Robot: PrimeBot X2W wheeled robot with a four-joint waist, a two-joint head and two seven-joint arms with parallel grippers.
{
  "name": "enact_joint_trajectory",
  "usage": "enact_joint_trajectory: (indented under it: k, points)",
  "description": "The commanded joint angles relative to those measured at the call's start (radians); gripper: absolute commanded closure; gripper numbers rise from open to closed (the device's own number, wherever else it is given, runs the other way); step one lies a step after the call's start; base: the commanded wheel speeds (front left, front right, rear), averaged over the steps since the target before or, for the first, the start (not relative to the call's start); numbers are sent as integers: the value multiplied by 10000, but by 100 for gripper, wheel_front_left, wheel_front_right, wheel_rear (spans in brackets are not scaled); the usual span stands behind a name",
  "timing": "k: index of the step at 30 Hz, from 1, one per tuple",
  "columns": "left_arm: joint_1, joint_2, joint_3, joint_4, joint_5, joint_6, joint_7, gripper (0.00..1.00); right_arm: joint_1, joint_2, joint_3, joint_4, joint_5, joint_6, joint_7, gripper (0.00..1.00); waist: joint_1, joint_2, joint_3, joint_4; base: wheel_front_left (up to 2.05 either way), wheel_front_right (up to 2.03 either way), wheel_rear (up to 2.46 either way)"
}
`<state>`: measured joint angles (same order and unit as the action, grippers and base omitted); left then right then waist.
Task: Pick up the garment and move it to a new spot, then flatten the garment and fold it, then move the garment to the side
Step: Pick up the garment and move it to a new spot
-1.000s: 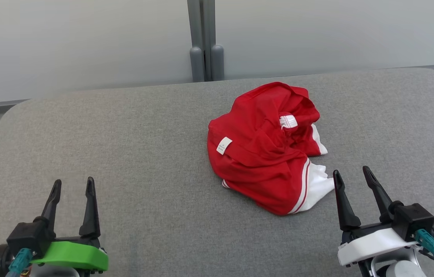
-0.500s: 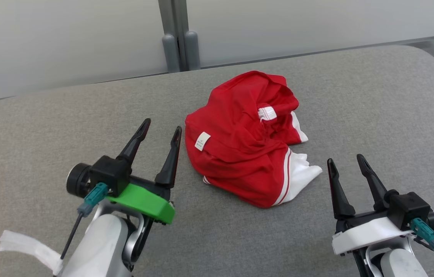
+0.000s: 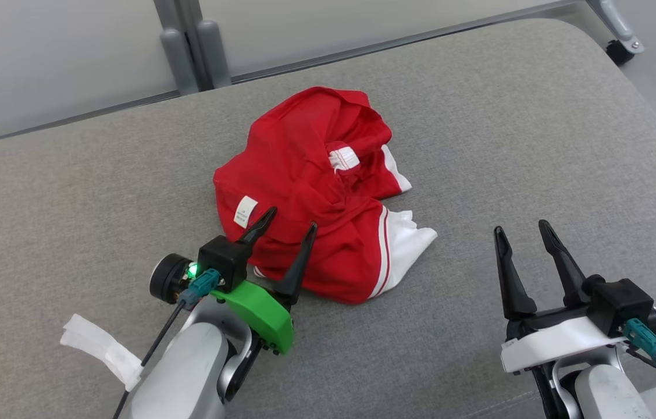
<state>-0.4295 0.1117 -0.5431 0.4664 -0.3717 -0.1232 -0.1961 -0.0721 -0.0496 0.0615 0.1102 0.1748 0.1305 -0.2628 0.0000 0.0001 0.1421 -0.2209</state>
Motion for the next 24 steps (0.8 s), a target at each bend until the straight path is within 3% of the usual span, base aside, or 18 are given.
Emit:
enact_joint_trajectory:
  k: [1, 3, 4, 5, 15, 24]
  points:
    - [13, 82, 31, 181, -74, -12, -79, 0, -104, -15, -7, -20, 63, 5, -31, 0, 0, -1, 189, -294, 0, 0, 0]
    - [-53, 101, -21, 424, -161, -28, -115, 0, -120, -15, 1, -64, 73, 5, -31, 0, 0, -1, 234, -354, 0, 0, 0]
    - [-117, 102, -70, 527, -191, -40, -140, 61, -119, -14, -11, -85, 72, 5, -31, 0, 0, -1, 252, -368, 0, 0, 0]
    - [-196, 107, -105, 555, -227, -48, -187, 100, -124, -14, -28, -99, 80, 5, -31, 0, 0, -1, 273, -374, 0, 0, 0]
    - [-1438, -82, -283, 319, -613, -81, -385, 100, 9, -15, -205, -73, 128, 5, -31, 0, 0, -1, 90, -123, 0, 0, 0]
    - [-4430, -431, -766, -321, -674, -89, 158, 100, -39, -18, -45, 35, 407, 5, -31, 0, 0, -1, 64, -312, 0, 0, 0]
